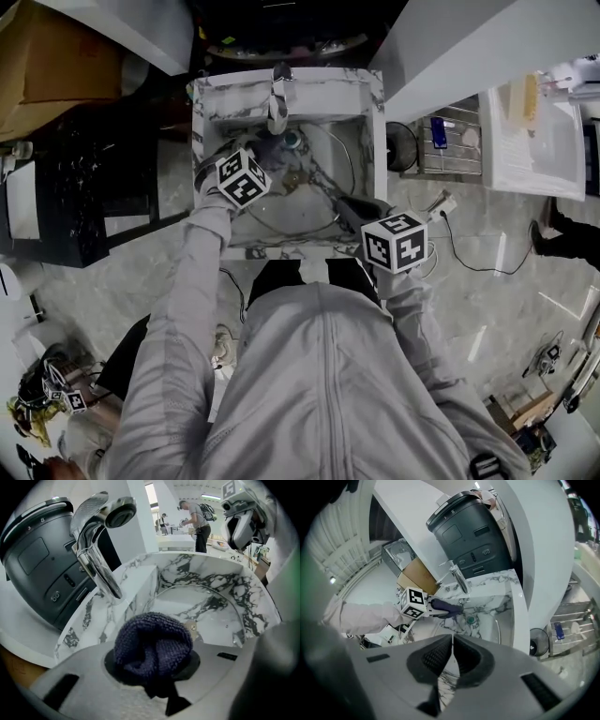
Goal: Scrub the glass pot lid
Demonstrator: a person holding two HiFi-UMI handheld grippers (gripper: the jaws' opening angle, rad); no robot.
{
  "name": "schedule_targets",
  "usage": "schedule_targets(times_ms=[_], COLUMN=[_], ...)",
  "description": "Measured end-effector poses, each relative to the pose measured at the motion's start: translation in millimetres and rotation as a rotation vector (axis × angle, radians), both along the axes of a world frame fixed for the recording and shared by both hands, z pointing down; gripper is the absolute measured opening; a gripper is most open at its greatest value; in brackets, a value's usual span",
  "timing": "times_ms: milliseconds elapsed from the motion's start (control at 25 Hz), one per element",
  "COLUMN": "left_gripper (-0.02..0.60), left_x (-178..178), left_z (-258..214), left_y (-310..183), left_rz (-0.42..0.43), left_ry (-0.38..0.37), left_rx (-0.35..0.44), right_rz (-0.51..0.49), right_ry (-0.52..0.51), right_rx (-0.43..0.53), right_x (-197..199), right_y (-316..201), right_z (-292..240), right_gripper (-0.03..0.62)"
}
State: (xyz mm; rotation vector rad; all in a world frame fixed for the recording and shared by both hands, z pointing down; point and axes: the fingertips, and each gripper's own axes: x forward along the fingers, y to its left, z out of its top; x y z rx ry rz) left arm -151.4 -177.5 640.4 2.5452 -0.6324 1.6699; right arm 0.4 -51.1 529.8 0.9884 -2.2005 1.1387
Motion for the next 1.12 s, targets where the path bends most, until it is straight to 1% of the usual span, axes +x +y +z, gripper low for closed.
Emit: schedule_targets(times_ms=[80,160,280,440,520,600,840,960,1120], left_gripper=[0.089,0.089,0.089,0.089,0.089,0.089,0.089,0.089,0.089], left_x=[-3,-3,-5,-11,-15,-20,-33,-36,-37], left_z=[2,3,13,33,42,49,54,55,55], left_y=[-9,-15,-16,-2,8,15,34,52,84], left_rz=[-0.012,-0.004,0.049,0.138,0.167,0.173,0.179,0.203,0.235], left_ry=[-0.012,-0.030,-0.089,-0.153,-0.180,-0.198,-0.221,-0.234,-0.233], left_rx=[0.032,0.058,0.061,-0.005,-0.038,-0.073,-0.159,-0.238,-0.349], right_rz=[0.018,0.031,0.042,0.042,0.038,0.032,0.014,0.004,-0.011], right_ry=[0.001,0.003,0.005,0.002,0.000,-0.001,-0.001,-0.004,-0.007], right_rx=[-0.003,-0.009,-0.017,-0.017,-0.018,-0.019,-0.015,-0.012,-0.009], right_x=[4,7,9,4,1,-2,-9,-11,-14], right_y=[-1,-3,-4,-8,-9,-9,-8,-8,-5], right_z=[1,2,4,6,6,6,5,4,3], right_gripper=[0.034,0.034,0.034,0.034,0.034,0.034,0.034,0.034,0.034])
